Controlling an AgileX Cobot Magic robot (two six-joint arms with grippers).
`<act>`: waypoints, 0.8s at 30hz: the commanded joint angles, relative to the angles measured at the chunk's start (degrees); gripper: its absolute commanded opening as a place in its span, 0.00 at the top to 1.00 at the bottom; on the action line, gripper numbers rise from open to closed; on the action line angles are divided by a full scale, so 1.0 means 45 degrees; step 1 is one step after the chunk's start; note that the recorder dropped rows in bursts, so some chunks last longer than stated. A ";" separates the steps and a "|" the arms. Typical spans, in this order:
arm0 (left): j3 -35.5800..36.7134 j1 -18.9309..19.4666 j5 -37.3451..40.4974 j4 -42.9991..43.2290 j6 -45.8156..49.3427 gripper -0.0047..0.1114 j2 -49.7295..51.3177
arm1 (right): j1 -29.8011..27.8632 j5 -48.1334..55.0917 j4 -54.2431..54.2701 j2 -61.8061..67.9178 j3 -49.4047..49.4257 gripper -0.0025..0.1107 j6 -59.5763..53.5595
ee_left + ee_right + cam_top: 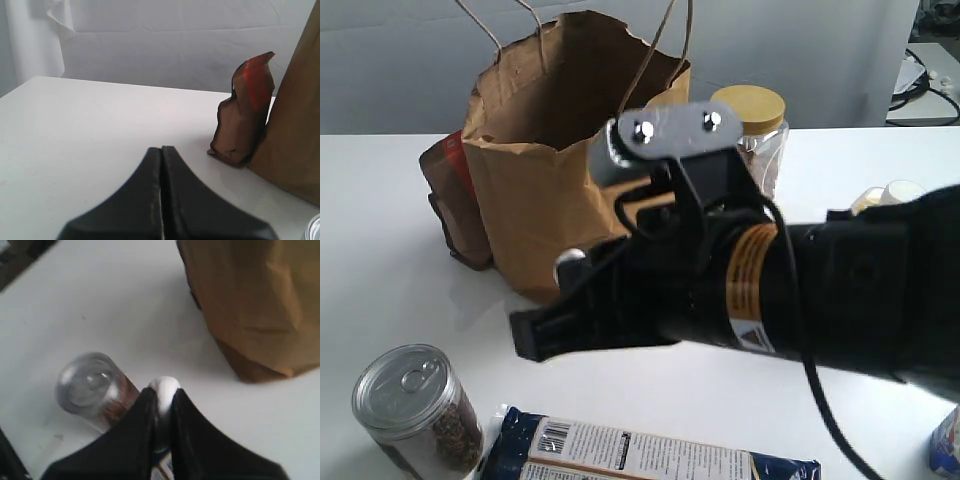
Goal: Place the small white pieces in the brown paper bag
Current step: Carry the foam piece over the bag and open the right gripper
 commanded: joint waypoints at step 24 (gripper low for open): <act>0.0045 -0.0085 -0.0061 -0.0099 -0.0072 0.96 -0.0044 | -0.1763 0.5362 -0.0321 0.6372 -1.0219 0.53 -0.0121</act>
